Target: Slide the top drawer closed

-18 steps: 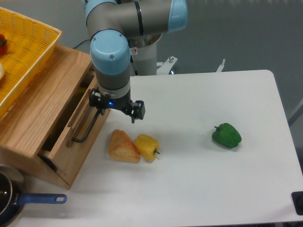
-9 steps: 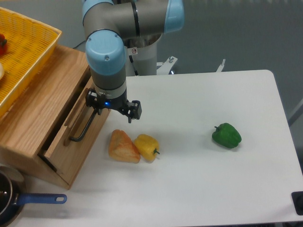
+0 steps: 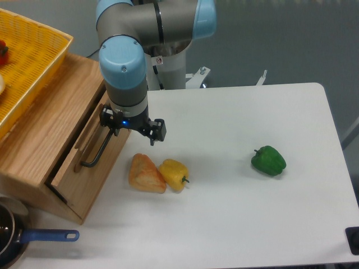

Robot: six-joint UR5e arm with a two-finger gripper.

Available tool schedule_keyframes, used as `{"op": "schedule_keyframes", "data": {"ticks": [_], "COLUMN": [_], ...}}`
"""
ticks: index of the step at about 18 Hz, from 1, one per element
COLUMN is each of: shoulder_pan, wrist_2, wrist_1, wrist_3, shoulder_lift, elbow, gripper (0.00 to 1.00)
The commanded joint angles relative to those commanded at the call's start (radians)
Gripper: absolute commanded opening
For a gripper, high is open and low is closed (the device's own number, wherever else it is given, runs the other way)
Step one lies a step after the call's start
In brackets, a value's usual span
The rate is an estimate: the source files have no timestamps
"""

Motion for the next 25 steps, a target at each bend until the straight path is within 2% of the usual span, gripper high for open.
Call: {"op": "schedule_keyframes", "data": {"ticks": [12, 18, 25], "shoulder_pan": [0.003, 0.064, 0.195], "wrist_2": [0.003, 0.006, 0.008], "wrist_1": [0.002, 0.008, 0.035], "wrist_3": [0.000, 0.024, 0.317], "shoulder_lift": [-0.005, 0.000, 0.000], "elbow": [-0.006, 0.003, 0.008], "gripper": [1.00, 1.00, 1.00]}}
